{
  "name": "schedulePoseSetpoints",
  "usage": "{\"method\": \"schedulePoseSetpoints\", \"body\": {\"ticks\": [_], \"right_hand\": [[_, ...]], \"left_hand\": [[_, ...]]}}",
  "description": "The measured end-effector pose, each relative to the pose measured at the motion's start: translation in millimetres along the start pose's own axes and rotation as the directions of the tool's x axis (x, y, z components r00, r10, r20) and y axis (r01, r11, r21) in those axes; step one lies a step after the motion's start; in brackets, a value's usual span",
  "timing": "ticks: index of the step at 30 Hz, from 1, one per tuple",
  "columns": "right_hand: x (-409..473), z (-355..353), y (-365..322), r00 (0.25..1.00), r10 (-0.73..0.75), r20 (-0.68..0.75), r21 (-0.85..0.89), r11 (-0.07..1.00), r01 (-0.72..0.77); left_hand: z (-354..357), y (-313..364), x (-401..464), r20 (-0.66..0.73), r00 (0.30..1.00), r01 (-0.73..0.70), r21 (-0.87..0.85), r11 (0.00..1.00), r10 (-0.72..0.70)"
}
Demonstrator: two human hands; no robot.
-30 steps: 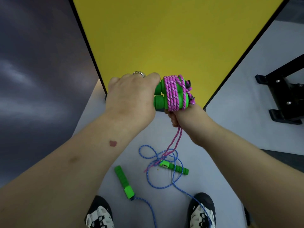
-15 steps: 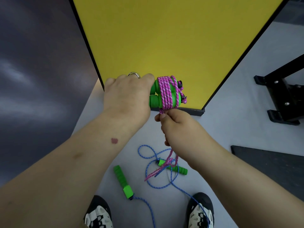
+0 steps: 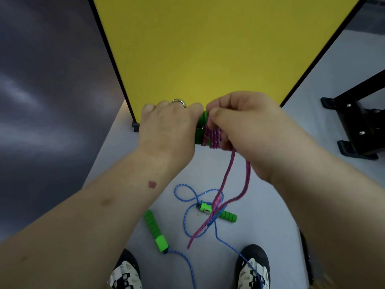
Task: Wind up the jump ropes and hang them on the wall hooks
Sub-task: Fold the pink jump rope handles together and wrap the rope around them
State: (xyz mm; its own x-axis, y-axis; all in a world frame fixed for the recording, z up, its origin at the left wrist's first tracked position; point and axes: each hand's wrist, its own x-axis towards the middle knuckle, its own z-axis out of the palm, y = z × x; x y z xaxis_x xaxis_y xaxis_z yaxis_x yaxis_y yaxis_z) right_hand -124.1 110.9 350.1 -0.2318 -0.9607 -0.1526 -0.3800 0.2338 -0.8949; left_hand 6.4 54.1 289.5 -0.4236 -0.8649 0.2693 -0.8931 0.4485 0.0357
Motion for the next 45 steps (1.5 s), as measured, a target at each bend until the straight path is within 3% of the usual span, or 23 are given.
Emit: {"method": "schedulePoseSetpoints", "body": {"ticks": [5,11,16,24,30,39,45], "right_hand": [[26.8,-11.2,-5.4,0.999,-0.031,-0.034,-0.068,0.997,0.029],[52.5,-25.4,-2.9,0.992,-0.123,0.036,-0.280,0.951,0.128],[70.0,-33.4,3.5,0.988,-0.116,0.106,-0.391,0.908,0.149],[82.5,-34.0,26.0,0.952,-0.166,0.256,-0.405,0.876,0.262],[85.3,-30.3,31.6,0.944,-0.178,0.278,-0.491,0.818,0.299],[87.4,-42.1,32.9,0.963,-0.025,0.268,-0.323,0.940,0.114],[83.5,-34.0,27.1,0.949,-0.158,0.272,-0.321,0.915,0.244]], "left_hand": [[-3.6,3.5,-0.3,0.006,0.999,-0.036,0.012,0.999,0.036],[-5.4,4.3,-1.6,-0.018,0.997,-0.078,0.006,0.997,0.078],[-9.3,5.4,-0.9,0.008,0.996,-0.088,-0.009,0.996,0.088],[-8.1,-4.3,1.5,0.080,0.983,-0.166,-0.015,0.986,0.167],[-7.7,-9.5,3.8,0.104,0.982,-0.157,0.009,0.988,0.155],[-8.1,-19.5,5.2,0.117,0.992,-0.053,0.071,0.996,0.044],[-9.2,-5.8,1.7,0.242,0.959,-0.156,0.032,0.987,0.144]]}}
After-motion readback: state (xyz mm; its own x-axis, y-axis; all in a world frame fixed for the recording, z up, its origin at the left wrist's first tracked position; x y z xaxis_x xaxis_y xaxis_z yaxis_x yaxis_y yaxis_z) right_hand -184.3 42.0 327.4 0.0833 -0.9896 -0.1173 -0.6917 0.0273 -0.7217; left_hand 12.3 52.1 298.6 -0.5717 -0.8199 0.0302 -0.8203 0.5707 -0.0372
